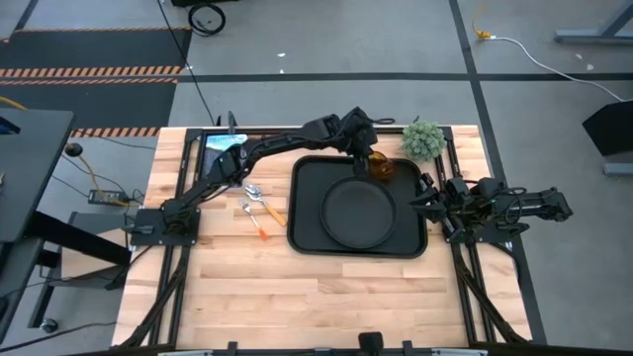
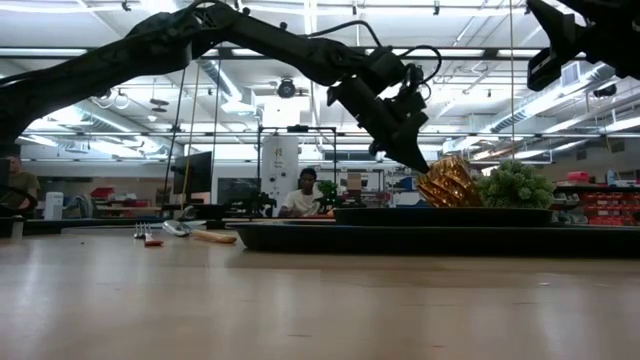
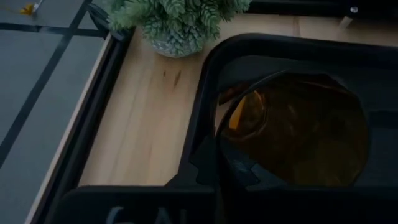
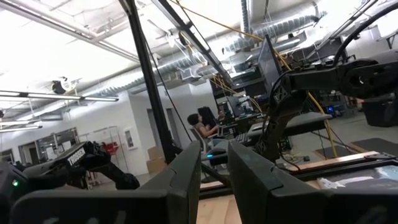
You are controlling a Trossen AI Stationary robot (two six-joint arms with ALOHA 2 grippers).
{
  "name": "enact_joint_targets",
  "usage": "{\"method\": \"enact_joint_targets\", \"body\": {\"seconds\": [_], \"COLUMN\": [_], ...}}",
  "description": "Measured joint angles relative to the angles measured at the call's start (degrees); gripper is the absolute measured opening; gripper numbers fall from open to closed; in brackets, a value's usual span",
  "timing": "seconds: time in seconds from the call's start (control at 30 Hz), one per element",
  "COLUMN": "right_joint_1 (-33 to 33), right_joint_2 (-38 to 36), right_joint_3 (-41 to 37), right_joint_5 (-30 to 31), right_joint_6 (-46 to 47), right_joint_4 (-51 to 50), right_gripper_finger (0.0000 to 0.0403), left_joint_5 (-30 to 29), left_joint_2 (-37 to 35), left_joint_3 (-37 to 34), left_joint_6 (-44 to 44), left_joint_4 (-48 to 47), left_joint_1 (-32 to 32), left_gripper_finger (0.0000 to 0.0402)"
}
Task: Pick and place plate/cup/fork/spoon on tray
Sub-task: Move the orange cup to the top right of the black table tray
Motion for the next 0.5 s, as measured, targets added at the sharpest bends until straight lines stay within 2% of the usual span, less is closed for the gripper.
{"method": "enact_joint_targets", "body": {"seconds": [0.27, 0.5], "right_joint_1": [0.0, 0.0], "right_joint_2": [0.0, 0.0], "right_joint_3": [0.0, 0.0], "right_joint_5": [0.08, 0.07], "right_joint_6": [0.0, -0.3], "right_joint_4": [-0.11, -0.11], "right_gripper_finger": [0.0088, 0.0088], "left_joint_5": [0.31, 0.33], "left_joint_2": [-0.11, -0.11], "left_joint_3": [0.0, 0.0], "left_joint_6": [2.37, 3.14], "left_joint_4": [-2.14, -0.44], "left_joint_1": [0.37, 0.12], "left_gripper_finger": [0.0004, 0.0004]}}
